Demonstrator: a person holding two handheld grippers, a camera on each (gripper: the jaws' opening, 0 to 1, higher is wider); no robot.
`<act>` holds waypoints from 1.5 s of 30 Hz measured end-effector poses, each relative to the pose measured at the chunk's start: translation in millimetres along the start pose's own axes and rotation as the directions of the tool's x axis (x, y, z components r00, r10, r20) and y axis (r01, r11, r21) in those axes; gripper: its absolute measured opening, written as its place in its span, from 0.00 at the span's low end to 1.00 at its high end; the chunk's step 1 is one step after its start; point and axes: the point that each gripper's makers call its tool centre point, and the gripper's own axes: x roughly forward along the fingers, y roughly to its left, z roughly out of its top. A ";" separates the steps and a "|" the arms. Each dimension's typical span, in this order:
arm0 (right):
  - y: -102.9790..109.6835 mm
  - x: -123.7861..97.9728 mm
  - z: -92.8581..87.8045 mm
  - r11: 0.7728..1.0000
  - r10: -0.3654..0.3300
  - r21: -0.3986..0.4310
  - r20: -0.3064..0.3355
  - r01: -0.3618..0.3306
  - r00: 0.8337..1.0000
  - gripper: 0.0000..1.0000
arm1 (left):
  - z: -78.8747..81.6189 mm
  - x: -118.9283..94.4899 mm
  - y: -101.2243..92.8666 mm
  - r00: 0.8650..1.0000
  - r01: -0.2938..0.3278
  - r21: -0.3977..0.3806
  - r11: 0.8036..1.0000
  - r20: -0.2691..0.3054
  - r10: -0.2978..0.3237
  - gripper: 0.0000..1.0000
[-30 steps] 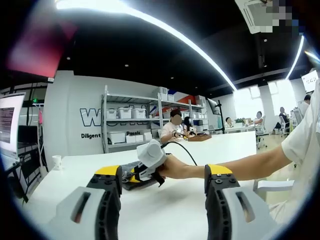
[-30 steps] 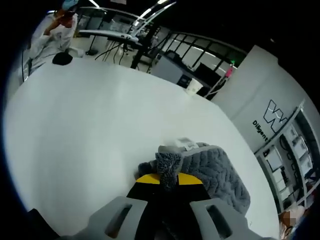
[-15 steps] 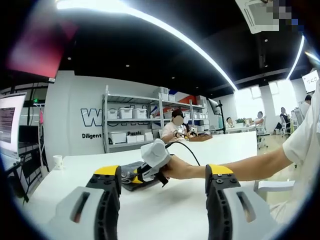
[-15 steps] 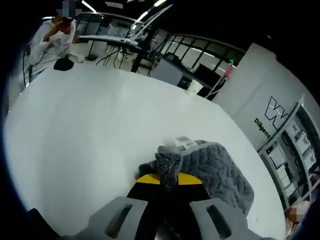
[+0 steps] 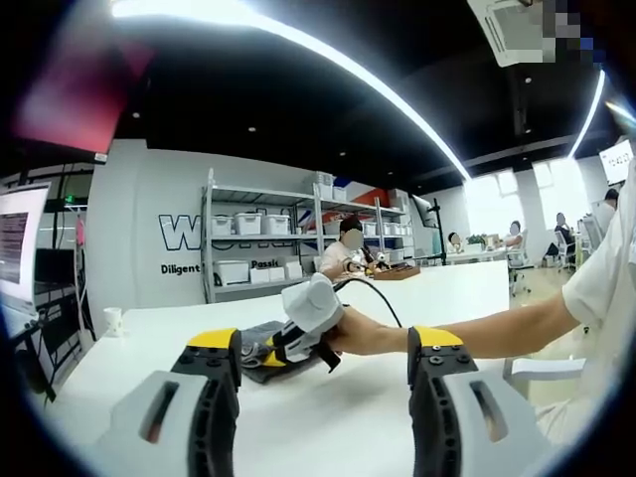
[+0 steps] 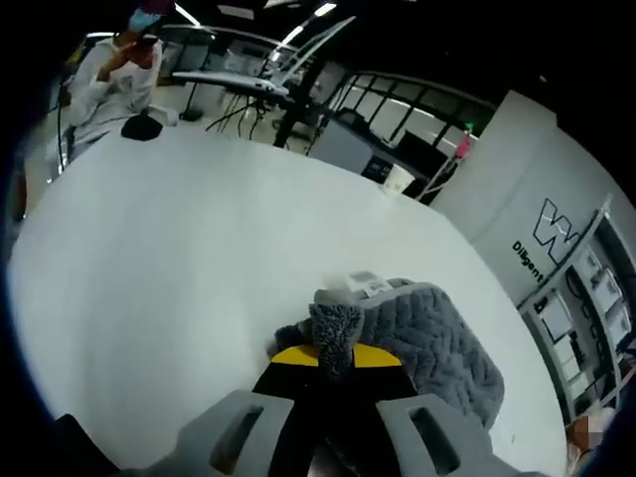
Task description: Open the folded towel by lifting each exposed corner and separating the folded layers until the towel lies flat within the target outline without major curled edges
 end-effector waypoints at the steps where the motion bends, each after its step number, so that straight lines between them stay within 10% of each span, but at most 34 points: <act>1: 0.9 -0.5 -0.2 1.000 0.003 -0.007 -0.001 -0.003 1.000 0.01 | 0.0 0.0 0.1 1.000 0.000 0.000 1.000 0.000 0.000 0.67; 45: 48.1 -33.6 -9.9 0.993 0.117 -0.019 -0.048 -0.118 0.992 0.01 | 0.7 -1.7 -0.6 1.000 0.013 -0.019 1.000 0.002 -0.013 0.67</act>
